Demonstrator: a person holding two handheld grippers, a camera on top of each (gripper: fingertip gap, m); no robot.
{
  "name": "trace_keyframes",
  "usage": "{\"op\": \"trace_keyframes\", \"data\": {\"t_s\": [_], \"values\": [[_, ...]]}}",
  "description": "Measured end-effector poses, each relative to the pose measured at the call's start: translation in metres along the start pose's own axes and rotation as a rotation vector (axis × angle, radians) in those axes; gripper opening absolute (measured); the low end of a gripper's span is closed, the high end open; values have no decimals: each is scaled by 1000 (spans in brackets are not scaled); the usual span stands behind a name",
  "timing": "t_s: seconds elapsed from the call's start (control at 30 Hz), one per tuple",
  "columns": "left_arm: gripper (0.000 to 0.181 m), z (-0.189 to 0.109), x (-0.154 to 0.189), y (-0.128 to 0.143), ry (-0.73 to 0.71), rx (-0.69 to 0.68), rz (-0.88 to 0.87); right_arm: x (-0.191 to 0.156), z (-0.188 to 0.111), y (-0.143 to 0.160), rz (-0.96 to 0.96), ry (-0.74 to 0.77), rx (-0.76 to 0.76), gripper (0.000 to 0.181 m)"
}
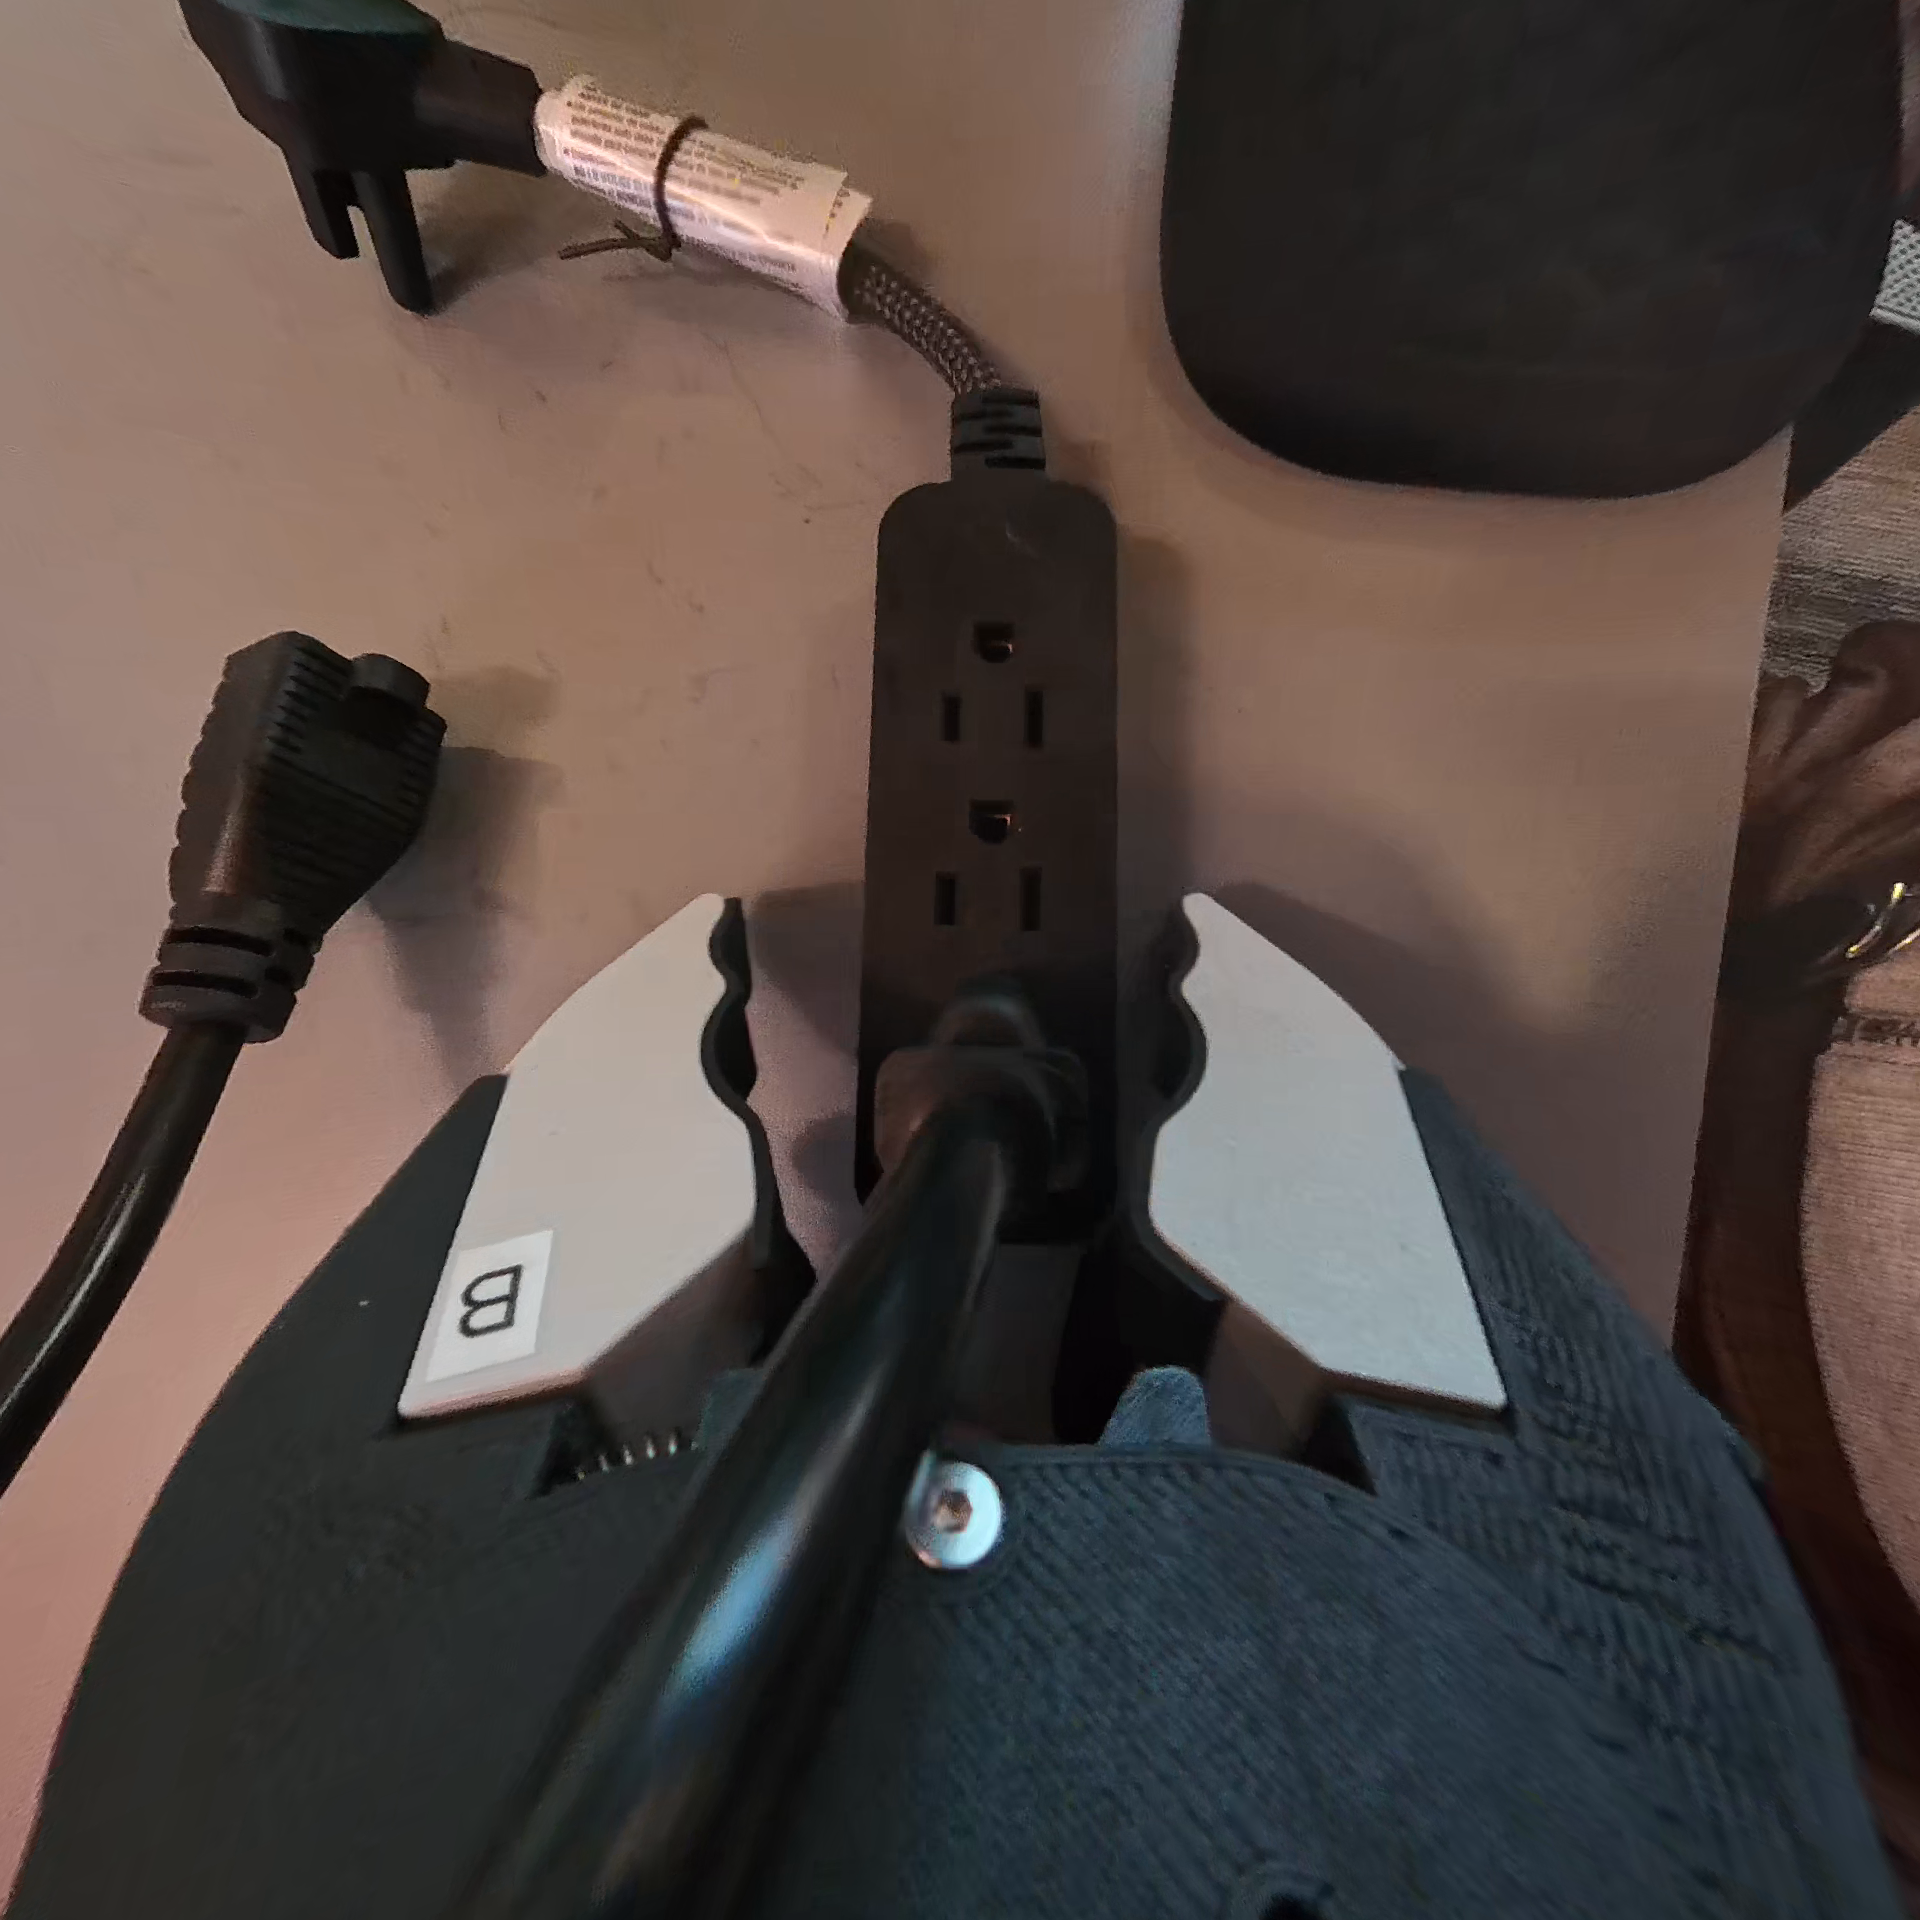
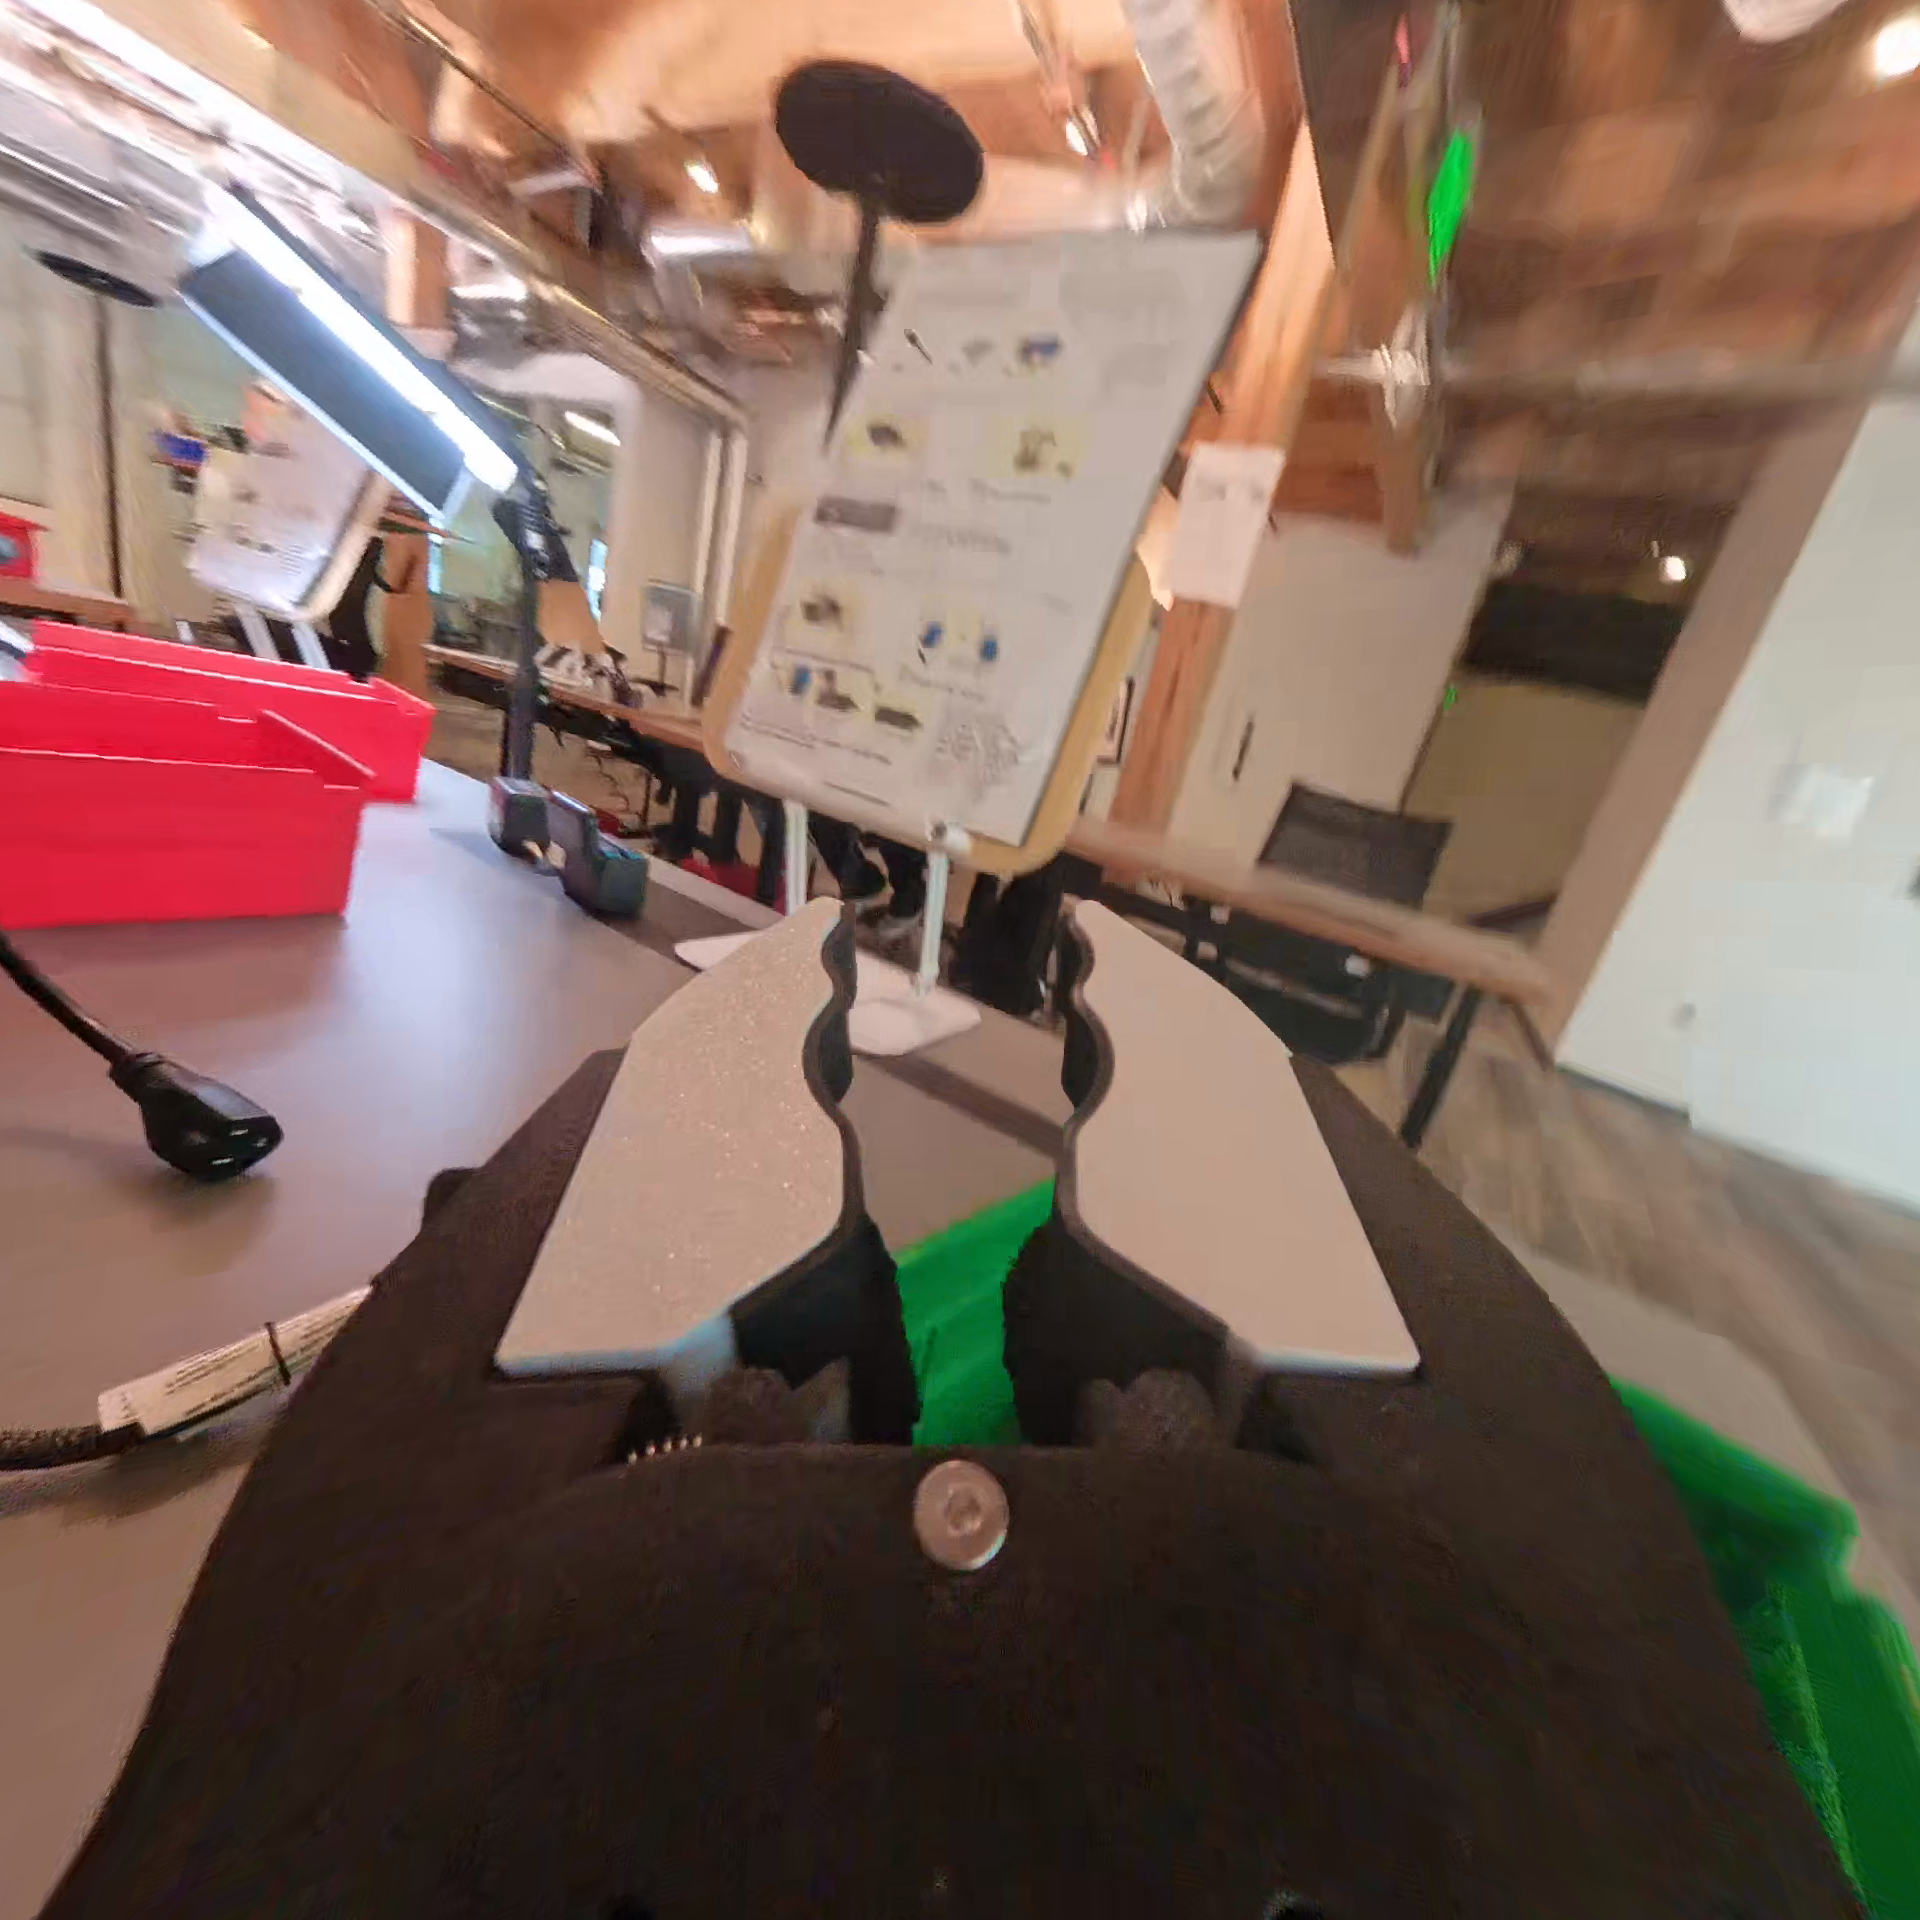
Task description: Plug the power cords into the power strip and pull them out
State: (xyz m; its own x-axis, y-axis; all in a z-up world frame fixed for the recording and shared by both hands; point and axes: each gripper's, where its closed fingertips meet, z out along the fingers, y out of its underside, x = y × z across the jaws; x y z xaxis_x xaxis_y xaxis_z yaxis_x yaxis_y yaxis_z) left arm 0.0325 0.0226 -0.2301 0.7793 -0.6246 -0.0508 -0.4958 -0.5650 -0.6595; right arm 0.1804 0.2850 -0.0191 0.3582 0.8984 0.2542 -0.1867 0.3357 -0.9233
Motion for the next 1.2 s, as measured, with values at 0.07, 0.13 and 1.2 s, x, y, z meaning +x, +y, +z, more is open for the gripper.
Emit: {"op": "trace_keyframes", "data": {"t_s": [0.07, 0.13, 1.2], "values": [[80, -3, 0, -2, -16, 16, 9, -13, 2, -10, -74, -36, 40, 38], [81, -7, 0, -4, -26, 40, 3, -27, 3, -22, -102, -89, 91, 39], [45, -30, 6, 15, -18, 89, -244, -376, 26, 73, 157, -1327, -492, 24]]}}
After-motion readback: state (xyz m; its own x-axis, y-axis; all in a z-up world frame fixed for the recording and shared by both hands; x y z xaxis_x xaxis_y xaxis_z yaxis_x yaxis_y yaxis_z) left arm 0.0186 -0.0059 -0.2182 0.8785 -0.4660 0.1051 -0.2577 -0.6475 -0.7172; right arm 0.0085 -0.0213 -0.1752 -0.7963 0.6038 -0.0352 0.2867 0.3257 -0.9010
